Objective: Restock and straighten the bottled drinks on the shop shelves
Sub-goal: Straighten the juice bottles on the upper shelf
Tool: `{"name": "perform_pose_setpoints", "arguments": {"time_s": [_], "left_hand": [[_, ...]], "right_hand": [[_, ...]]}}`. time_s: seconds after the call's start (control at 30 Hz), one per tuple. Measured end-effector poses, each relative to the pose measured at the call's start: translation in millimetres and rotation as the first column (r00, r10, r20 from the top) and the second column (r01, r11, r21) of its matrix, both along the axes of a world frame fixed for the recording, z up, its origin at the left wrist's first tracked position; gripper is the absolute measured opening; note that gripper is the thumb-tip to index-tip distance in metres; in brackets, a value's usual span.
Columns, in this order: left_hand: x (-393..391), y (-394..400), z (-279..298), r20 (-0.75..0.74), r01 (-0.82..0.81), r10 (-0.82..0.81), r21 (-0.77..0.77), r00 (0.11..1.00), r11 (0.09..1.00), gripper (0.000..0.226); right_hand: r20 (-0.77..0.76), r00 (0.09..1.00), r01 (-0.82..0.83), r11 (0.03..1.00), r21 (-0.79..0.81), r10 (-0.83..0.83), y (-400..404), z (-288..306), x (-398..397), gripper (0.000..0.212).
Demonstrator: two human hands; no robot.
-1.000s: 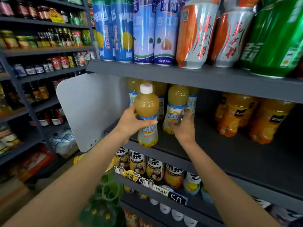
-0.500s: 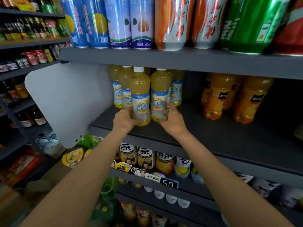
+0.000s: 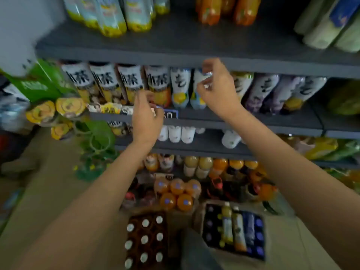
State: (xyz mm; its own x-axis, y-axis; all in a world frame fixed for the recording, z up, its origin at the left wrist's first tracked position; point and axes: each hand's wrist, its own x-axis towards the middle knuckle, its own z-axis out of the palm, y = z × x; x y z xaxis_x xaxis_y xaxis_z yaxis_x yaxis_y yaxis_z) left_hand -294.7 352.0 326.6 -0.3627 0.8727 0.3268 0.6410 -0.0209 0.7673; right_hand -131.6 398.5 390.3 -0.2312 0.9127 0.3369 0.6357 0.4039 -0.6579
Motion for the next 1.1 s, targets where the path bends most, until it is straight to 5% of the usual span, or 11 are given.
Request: {"name": "perform_pose_setpoints", "arguments": {"time_s": [0.1,0.23,0.4,0.5,0.67,0.73,0.93,1.1], "left_hand": [[28,-32,-59,0.108,0.18,-0.15,-0.369,0.983,0.912,0.028],[61,-72,-137,0.155,0.369,-0.387,-0.732,0.909,0.573,0.035],[116,-105,-230,0.17,0.299,-0.305,-0.842,0.937,0.45,0.032],[154,-117,-281,0.158,0.272,-0.302,-0.881,0.94,0.386,0.029],[222,-126,-368,0.161,0.243,-0.242,-0.899,0.957,0.364,0.031],[244,-133,-404,0.171,0.249,-0.227,-0.889,0.959,0.385,0.028],[270,-153,-492,0.202,0.249,-0.163,-0.898,0.966,0.362,0.034],[255,-168,-535,0.198,0.197,-0.03,-0.933,0.98,0.301,0.035]], "right_hand": [[0.087,0.996,-0.01,0.979,-0.206,0.028,-30,-56,37,0.041],[0.257,0.966,0.112,0.832,-0.543,0.037,-66,-151,95,0.045],[0.388,0.92,0.302,0.541,-0.785,0.05,-116,-284,183,0.04],[0.414,0.909,0.365,0.381,-0.849,0.053,-136,-355,233,0.017],[0.447,0.888,0.404,0.28,-0.871,0.109,-153,-473,288,0.025],[0.435,0.893,0.392,0.279,-0.876,0.111,-160,-514,294,0.023],[0.349,0.927,0.29,0.329,-0.899,0.135,-186,-625,262,0.064],[0.618,0.78,0.516,0.455,-0.726,0.1,-204,-688,221,0.077]]}}
